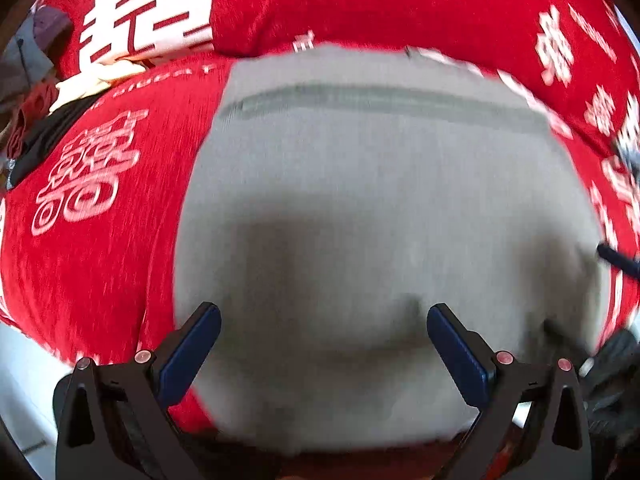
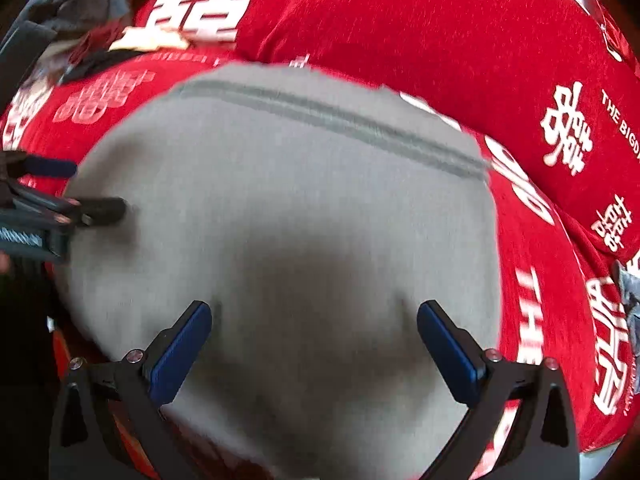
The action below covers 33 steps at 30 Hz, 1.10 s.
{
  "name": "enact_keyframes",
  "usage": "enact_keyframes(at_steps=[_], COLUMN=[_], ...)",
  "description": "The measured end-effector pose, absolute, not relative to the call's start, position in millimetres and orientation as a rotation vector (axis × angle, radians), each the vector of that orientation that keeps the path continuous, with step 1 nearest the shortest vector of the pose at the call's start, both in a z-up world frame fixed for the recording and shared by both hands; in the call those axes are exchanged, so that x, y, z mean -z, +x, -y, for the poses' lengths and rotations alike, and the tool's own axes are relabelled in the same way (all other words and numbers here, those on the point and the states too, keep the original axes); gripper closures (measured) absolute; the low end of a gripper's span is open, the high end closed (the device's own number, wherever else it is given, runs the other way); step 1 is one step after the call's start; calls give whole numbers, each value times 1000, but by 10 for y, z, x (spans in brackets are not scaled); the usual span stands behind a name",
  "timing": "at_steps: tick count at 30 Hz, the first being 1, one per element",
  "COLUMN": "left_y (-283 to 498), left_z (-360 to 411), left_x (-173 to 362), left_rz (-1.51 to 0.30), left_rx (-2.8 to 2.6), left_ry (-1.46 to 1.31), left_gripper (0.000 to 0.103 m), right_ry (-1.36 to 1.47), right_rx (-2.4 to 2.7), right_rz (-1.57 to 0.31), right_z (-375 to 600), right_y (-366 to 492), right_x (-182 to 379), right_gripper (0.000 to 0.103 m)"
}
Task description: Fold small clothes
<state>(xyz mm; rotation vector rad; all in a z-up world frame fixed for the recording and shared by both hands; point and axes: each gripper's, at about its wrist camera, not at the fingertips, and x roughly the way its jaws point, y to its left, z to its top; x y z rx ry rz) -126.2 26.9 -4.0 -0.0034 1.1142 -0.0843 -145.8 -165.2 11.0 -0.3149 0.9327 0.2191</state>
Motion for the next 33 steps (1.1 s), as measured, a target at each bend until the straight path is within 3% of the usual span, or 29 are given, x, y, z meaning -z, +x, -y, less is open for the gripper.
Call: enact_keyframes(at_steps=[4,13,18,23,25,26,28,30,31,32,33], left_y=[-942,-1621,-1655,-1655,-1601,-1591,-1583,-1616,-1638,-1661,-1673], left_z=[-209,-334,-483,-879,-970,-972,-908,-834,-789,-751,-735], left_x=[184,327,434,540,640,649,606,508,452,416,363], left_rz=[-1180,-1117,-1282,-1334,-1374,-1378,-1361,-1332,-1315,-1305,-1292], left_rx=[67,118,110,4,48,62,127,157,179,193,217], left_ry=[-28,37,-9,-174,-280,-291,-278,-234,-206,-191,-181], left_gripper=[0,0,0,0,0,0,11,39,50,72,86], right_ry=[-183,-283,-369,-99,-16,-45,-129,-128,-112,-114,-104], right_rx=[-210,-206,-131,-94,-136,-117,-88,-133,-163,-174,-190], right_rz=[-999,-947,-1058,-1174,-1227,-1242,-1233,-1224,-1217,-1208,-1203], right_z=[1743,2015,2093,2511,2572,2545,2448,2408,2398,2388,2389], right_y=[-1171,-1922,-2169,-2211,-2180,-2171,-2178,-2204,-2218,-2225,-2220], right_x=[16,165,216,234,321,343,316,256,220,189,149], right_gripper=[1,1,1,2,26,29,64,87,88,88,89])
